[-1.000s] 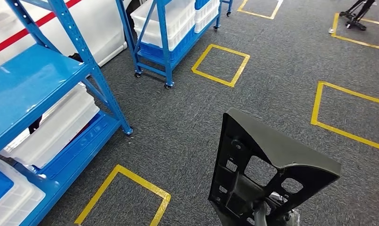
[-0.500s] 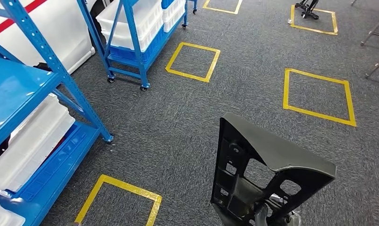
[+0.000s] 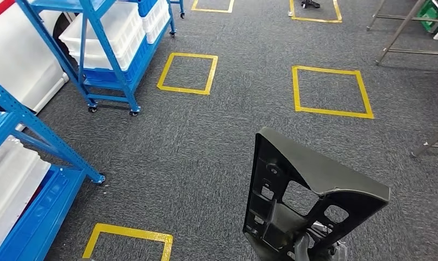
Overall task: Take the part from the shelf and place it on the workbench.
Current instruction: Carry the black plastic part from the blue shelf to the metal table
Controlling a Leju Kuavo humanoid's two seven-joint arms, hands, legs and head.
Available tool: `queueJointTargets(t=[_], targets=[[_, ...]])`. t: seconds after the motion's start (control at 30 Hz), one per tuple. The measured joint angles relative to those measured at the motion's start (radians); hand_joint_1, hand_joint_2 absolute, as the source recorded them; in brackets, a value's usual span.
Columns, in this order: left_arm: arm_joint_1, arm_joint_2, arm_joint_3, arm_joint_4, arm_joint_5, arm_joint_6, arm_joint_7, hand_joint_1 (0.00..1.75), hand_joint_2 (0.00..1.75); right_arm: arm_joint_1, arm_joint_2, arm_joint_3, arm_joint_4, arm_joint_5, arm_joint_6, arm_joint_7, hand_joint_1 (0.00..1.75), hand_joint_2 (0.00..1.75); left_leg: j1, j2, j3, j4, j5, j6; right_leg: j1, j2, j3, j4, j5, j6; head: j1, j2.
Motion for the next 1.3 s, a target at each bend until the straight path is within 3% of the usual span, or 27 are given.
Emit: queueJointTargets(t=[0.07,0.1,0.17,0.2,0.27,0.33,0.37,0.4,0.43,0.47,0.53,0.6,0.63,0.7,0.77,0.83,0.87,0.9,0.93,1.0,1.07,1.13,1.2,1.23,1.3], targets=[[0.001,0.0,0.0,0.0,0.0,0.0,0.0,0.0,0.0,-0.001,0.003,-0.003,0.0,0.0,0.001,0.0,1.75,1.75,0.003,-0.043,0.043,-0.107,0.04,0.002,0.0,0.025,-0.007,0.011,-0.003,0.009,0.0,0.0],[0.001,0.0,0.0,0.0,0.0,-0.001,0.0,0.0,0.0,-0.001,0.004,-0.004,0.001,0.0,0.002,-0.001,1.75,1.75,0.003,-0.057,0.051,-0.127,0.041,0.004,-0.001,0.036,-0.013,0.014,-0.002,0.015,0.0,0.0],[-0.001,0.0,0.0,0.0,0.0,-0.001,0.001,0.0,0.0,0.001,0.006,-0.006,0.001,0.001,0.004,-0.002,1.75,1.75,0.001,-0.045,0.052,-0.132,0.041,0.014,-0.003,0.057,-0.021,0.014,0.004,0.027,0.0,0.0],[-0.003,0.0,0.0,0.0,-0.001,-0.002,0.0,0.0,0.0,0.002,0.006,-0.007,0.001,0.001,0.005,-0.002,1.75,1.75,0.001,-0.034,0.054,-0.137,0.044,0.021,-0.003,0.053,-0.025,0.018,0.001,0.031,0.0,0.0],[-0.005,-0.001,0.0,0.0,-0.001,-0.003,0.0,0.0,0.0,0.002,0.007,-0.009,0.001,0.001,0.006,-0.002,1.75,1.75,0.003,-0.009,0.056,-0.147,0.05,0.036,0.0,0.009,-0.051,0.071,-0.033,0.037,0.006,0.0],[-0.001,-0.001,0.0,0.0,-0.001,-0.003,0.0,0.0,0.0,-0.001,0.007,-0.009,0.001,0.002,0.008,-0.002,1.75,1.75,-0.002,0.02,0.056,-0.149,0.05,0.044,-0.001,-0.046,-0.111,0.193,-0.096,0.042,0.012,0.0],[0.001,0.0,0.0,0.0,-0.001,-0.003,0.0,0.0,0.0,-0.001,0.007,-0.01,0.002,0.002,0.009,-0.002,1.75,1.75,-0.005,0.034,0.055,-0.149,0.049,0.046,-0.003,-0.058,-0.141,0.253,-0.119,0.045,0.013,0.0],[0.002,0.0,0.0,0.0,-0.001,-0.003,0.0,0.0,0.0,-0.001,0.007,-0.01,0.004,0.002,0.01,-0.002,1.75,1.75,-0.007,0.049,0.055,-0.148,0.048,0.047,-0.004,-0.064,-0.159,0.287,-0.125,0.046,0.013,0.0],[0.002,0.0,0.0,0.0,-0.001,-0.003,0.0,0.0,0.0,0.0,0.007,-0.011,0.004,0.002,0.01,-0.002,1.75,1.75,-0.008,0.062,0.056,-0.148,0.047,0.047,-0.005,-0.068,-0.158,0.284,-0.112,0.046,0.013,0.0],[0.0,-0.001,0.0,0.0,-0.001,-0.003,0.0,0.0,0.0,0.0,0.007,-0.012,0.005,0.002,0.01,-0.002,1.75,1.75,-0.009,0.074,0.058,-0.148,0.046,0.046,-0.005,-0.074,-0.135,0.243,-0.082,0.043,0.013,0.0],[-0.002,-0.001,0.0,0.0,-0.002,-0.003,0.0,0.0,0.0,-0.001,0.007,-0.013,0.005,0.003,0.012,-0.002,1.75,1.75,-0.012,0.095,0.065,-0.148,0.04,0.042,0.004,-0.116,-0.058,0.101,-0.022,0.032,0.013,0.0],[-0.003,-0.001,0.0,0.0,-0.004,-0.004,0.0,0.0,0.0,-0.002,0.007,-0.014,0.005,0.005,0.015,-0.002,1.75,1.75,-0.015,0.113,0.07,-0.147,0.035,0.034,0.015,-0.15,-0.013,0.016,-0.002,0.021,0.012,0.0],[-0.003,-0.002,0.0,0.0,-0.004,-0.005,0.0,0.0,0.0,-0.002,0.008,-0.015,0.005,0.006,0.017,-0.002,1.75,1.75,-0.017,0.123,0.072,-0.148,0.033,0.03,0.019,-0.151,-0.012,0.008,-0.006,0.018,0.012,0.0],[-0.007,-0.002,0.0,0.0,-0.006,-0.006,0.0,0.0,0.0,-0.001,0.01,-0.017,0.004,0.008,0.019,-0.003,1.75,1.75,-0.015,0.135,0.077,-0.147,0.028,0.023,0.017,-0.127,-0.012,0.0,0.0,0.012,0.012,0.0],[-0.009,-0.004,0.0,0.0,-0.008,-0.007,-0.002,0.0,0.0,-0.001,0.013,-0.019,0.004,0.012,0.021,-0.003,1.75,1.75,-0.012,0.097,0.062,-0.104,-0.005,0.015,0.008,-0.105,-0.007,-0.012,0.007,0.003,0.009,0.0],[-0.006,-0.004,0.0,0.0,-0.009,-0.008,-0.003,0.0,0.0,-0.003,0.017,-0.021,0.005,0.016,0.023,-0.003,1.75,1.75,-0.007,0.043,0.01,0.012,-0.068,0.009,0.004,-0.081,-0.005,-0.015,0.011,-0.003,0.004,0.0],[-0.003,-0.004,0.0,0.0,-0.009,-0.008,-0.003,0.0,0.0,-0.003,0.018,-0.022,0.005,0.017,0.024,-0.003,1.75,1.75,-0.006,0.032,-0.022,0.078,-0.094,0.007,0.004,-0.069,-0.006,-0.015,0.011,-0.004,0.003,0.0],[-0.001,-0.004,0.0,0.0,-0.009,-0.008,-0.003,0.0,0.0,-0.003,0.018,-0.023,0.005,0.018,0.025,-0.003,1.75,1.75,-0.004,0.028,-0.046,0.123,-0.103,0.004,0.004,-0.055,-0.006,-0.013,0.011,-0.004,0.002,0.0],[0.0,-0.004,0.0,0.0,-0.009,-0.008,-0.003,0.0,0.0,-0.003,0.018,-0.024,0.005,0.019,0.025,-0.003,1.75,1.75,-0.003,0.026,-0.054,0.133,-0.092,0.002,0.003,-0.04,-0.005,-0.011,0.011,-0.003,0.002,0.0],[-0.001,-0.004,0.0,0.0,-0.009,-0.008,-0.003,0.0,0.0,-0.003,0.019,-0.024,0.005,0.02,0.025,-0.003,1.75,1.75,0.002,0.015,-0.018,0.039,-0.02,-0.002,0.0,-0.012,-0.004,-0.004,0.008,0.001,0.002,0.0],[-0.002,-0.004,0.0,0.0,-0.009,-0.009,-0.003,0.0,0.0,-0.004,0.02,-0.024,0.006,0.021,0.025,-0.002,1.75,1.75,0.008,-0.027,0.032,-0.082,0.03,-0.004,-0.002,0.013,-0.009,0.011,0.002,0.012,0.001,0.0],[-0.002,-0.005,0.0,0.0,-0.009,-0.009,-0.002,0.0,0.0,-0.004,0.022,-0.024,0.005,0.022,0.025,-0.002,1.75,1.75,0.008,-0.049,0.047,-0.121,0.034,0.001,-0.002,0.033,-0.02,0.019,0.002,0.026,0.001,0.0],[-0.004,-0.006,0.0,0.0,-0.009,-0.01,-0.001,0.0,0.0,-0.004,0.023,-0.024,0.005,0.025,0.025,-0.002,1.75,1.75,0.005,-0.029,0.047,-0.126,0.04,0.016,-0.006,0.051,-0.027,0.02,0.006,0.037,0.002,0.0],[-0.006,-0.006,0.0,0.0,-0.009,-0.01,-0.001,0.0,0.0,-0.003,0.023,-0.024,0.005,0.026,0.025,-0.002,1.75,1.75,0.005,-0.019,0.048,-0.13,0.044,0.024,-0.006,0.043,-0.032,0.028,0.001,0.042,0.003,0.0],[-0.007,-0.006,0.0,0.0,-0.008,-0.01,-0.001,0.0,0.0,-0.005,0.023,-0.024,0.005,0.028,0.025,-0.002,1.75,1.75,0.006,0.004,0.048,-0.137,0.049,0.036,-0.004,-0.006,-0.065,0.097,-0.044,0.049,0.012,0.0]])
